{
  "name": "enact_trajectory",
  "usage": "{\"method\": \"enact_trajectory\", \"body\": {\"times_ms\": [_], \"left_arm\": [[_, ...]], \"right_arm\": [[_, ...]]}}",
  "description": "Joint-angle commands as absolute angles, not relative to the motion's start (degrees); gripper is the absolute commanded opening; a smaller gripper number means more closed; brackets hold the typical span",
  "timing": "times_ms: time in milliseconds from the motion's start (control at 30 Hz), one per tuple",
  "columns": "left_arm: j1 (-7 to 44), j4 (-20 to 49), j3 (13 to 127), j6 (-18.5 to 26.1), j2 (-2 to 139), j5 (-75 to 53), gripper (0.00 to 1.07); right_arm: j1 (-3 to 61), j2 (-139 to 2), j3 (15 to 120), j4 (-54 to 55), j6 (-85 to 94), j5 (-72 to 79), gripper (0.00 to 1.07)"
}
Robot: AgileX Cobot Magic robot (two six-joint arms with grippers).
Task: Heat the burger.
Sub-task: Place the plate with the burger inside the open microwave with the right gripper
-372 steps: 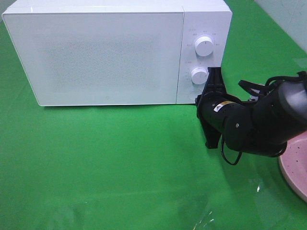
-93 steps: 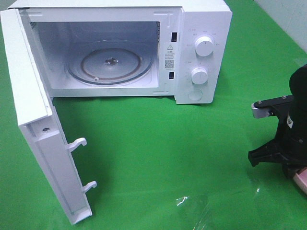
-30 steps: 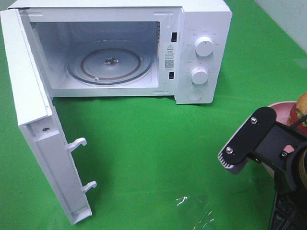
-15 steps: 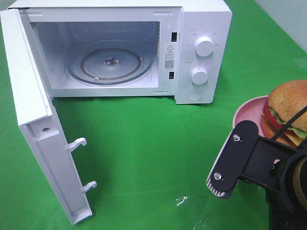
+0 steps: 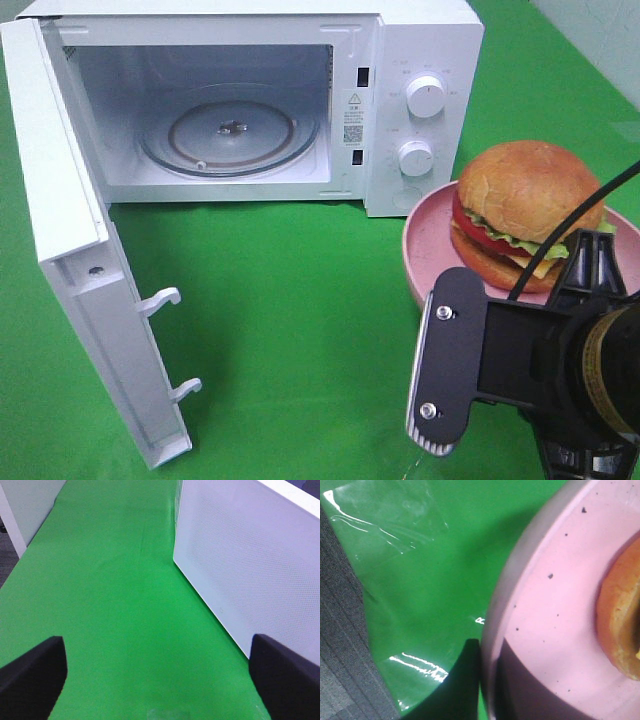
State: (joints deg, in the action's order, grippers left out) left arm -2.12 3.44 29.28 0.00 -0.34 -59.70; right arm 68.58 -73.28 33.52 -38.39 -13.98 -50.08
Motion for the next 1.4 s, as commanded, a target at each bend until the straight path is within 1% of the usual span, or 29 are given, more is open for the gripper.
{"method": "enact_trajectory", "body": {"times_ms": [33,300,800,867,967,1033,1133,1167,1200,1267,1300,1333,1400], "left_arm": [[-1.95,3.27,29.22,0.0,-1.38,-59.19,0.91],[-1.95,3.27,29.22,0.0,-1.38,-59.19,0.91],[-1.95,3.27,29.22,0.0,-1.38,-59.19,0.91],[-1.95,3.27,29.22,0.0,-1.38,-59.19,0.91],[-1.95,3.27,29.22,0.0,-1.38,-59.19,0.91],[-1.95,3.27,29.22,0.0,-1.38,-59.19,0.91],[-1.95,3.27,29.22,0.0,-1.38,-59.19,0.91],[-1.95,3.27,29.22,0.0,-1.38,-59.19,0.91],[-1.95,3.27,29.22,0.0,-1.38,-59.19,0.91],[-1.95,3.27,29.22,0.0,-1.38,-59.19,0.91],[-1.95,3.27,29.22,0.0,-1.38,-59.19,0.91],[-1.95,3.27,29.22,0.0,-1.38,-59.19,0.91],[-1.95,3.27,29.22,0.0,-1.38,-59.19,0.91]], "right_arm": [[68.7,-72.82,33.52,-41.94,-10.14,-48.53,0.0],[68.7,-72.82,33.52,-41.94,2.98,-42.69,0.0],[67.67,-72.82,33.52,-41.6,17.82,-33.52,0.0],[63.48,-72.82,33.52,-39.71,23.84,-29.39,0.0],[62.4,-72.82,33.52,-39.71,25.15,-28.59,0.0],[58.61,-72.82,33.52,-37.13,33.46,-25.5,0.0],[57.75,-72.82,33.52,-35.87,35.81,-24.81,0.0],[55.81,-72.82,33.52,-32.83,41.02,-23.15,0.0],[55.81,-72.82,33.52,-32.83,41.02,-23.15,0.0],[52.31,-72.82,33.52,-27.79,50.99,-20.68,0.0],[52.31,-72.82,33.52,-27.79,50.99,-20.68,0.0],[50.71,-72.82,33.52,-24.92,56.72,-19.71,0.0],[49.85,-72.82,33.52,-23.32,59.01,-19.48,0.0]]}}
